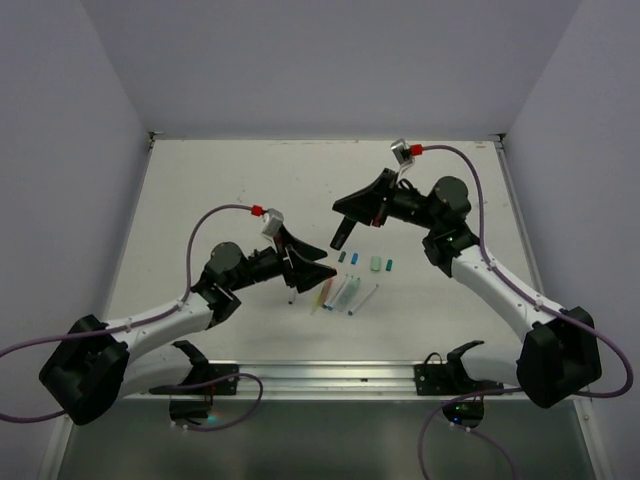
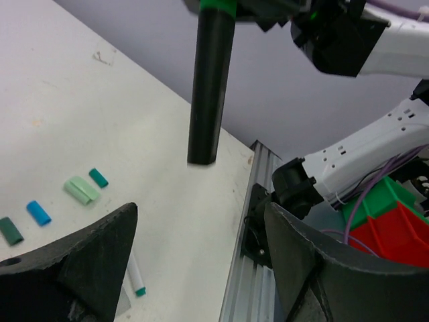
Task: Open the pen caps
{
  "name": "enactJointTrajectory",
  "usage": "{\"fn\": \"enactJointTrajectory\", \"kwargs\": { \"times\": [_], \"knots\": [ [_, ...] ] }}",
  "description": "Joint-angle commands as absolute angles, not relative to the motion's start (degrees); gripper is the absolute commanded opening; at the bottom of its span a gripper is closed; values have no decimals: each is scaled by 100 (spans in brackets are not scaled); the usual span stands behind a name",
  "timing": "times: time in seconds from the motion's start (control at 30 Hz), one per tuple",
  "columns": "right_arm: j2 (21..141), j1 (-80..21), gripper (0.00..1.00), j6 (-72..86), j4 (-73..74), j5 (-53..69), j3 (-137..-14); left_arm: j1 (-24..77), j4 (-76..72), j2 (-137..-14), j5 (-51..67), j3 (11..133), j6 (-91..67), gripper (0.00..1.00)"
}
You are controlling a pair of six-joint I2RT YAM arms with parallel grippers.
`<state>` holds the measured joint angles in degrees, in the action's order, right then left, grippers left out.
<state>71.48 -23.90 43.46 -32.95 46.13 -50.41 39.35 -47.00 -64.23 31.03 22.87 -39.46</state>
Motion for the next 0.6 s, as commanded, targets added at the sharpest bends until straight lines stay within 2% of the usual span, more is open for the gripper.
{"fn": "enactJointTrajectory", "kwargs": {
  "times": [0.0, 0.3, 0.57],
  "knots": [
    [6978, -2610, 0, 4158, -3261, 4746, -4975, 3806, -4088, -6380, 2997, 2864, -3630, 80],
    [7137, -3129, 0, 3753, -2997, 4570, -4931, 3779, -3797, -6758, 3058, 3498, -3683, 80],
    [7295, -3208, 0, 3727, -3023, 4518, -4992, 3779, -3674, -6855, 3129, 3621, -3647, 69]
  ]
}}
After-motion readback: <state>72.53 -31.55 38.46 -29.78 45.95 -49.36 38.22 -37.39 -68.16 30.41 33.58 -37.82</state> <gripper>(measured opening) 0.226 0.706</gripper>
